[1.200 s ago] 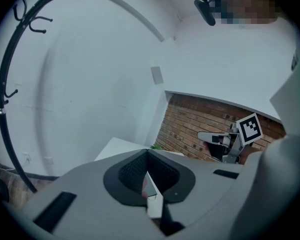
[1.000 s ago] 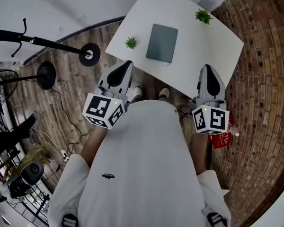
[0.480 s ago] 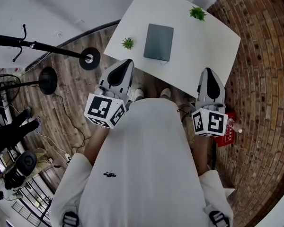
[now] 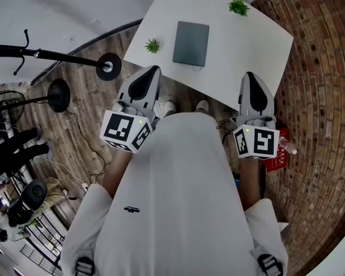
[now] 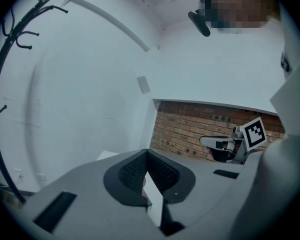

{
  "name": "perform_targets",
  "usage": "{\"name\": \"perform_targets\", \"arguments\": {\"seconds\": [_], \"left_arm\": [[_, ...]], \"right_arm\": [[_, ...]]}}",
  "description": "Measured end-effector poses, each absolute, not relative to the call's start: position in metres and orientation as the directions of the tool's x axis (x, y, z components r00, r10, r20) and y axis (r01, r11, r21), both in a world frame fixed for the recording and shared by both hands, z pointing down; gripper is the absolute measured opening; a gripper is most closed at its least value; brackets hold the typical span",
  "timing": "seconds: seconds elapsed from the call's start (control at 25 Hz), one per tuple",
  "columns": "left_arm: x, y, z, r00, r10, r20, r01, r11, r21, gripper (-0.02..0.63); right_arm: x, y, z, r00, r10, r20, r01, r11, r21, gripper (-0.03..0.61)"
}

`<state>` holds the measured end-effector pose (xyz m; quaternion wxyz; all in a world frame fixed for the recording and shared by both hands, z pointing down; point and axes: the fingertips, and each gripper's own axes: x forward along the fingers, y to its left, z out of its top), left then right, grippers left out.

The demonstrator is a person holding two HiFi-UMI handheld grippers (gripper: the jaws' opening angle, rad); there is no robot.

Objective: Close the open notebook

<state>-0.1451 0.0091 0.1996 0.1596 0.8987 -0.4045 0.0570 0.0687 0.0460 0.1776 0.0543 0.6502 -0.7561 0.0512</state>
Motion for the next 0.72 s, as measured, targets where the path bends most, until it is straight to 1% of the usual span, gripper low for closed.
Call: {"name": "perform_targets", "arguments": {"seconds": [0.24, 0.52, 0.72], "left_arm": [[-0.146, 0.013, 0.202, 0.660, -0.710, 0.246, -0.751, -0.616, 0.237, 0.003], [-0.153, 0.010, 0.204, 0.655, -0.712, 0.251, -0.755, -0.611, 0.236, 0.003], [-0.154, 0.004, 0.205, 0.657, -0.715, 0.237, -0.753, -0.613, 0.238, 0.003]], "right_arm": [[0.061, 0.051, 0.181, -0.200, -0.966, 0.167, -0.979, 0.203, 0.002, 0.009], [0.047, 0.049, 0.182, -0.203, -0.967, 0.155, -0.979, 0.204, -0.007, 0.009], [0.024, 0.040, 0.178, -0.270, -0.953, 0.140, -0.962, 0.274, 0.007, 0.009]]}}
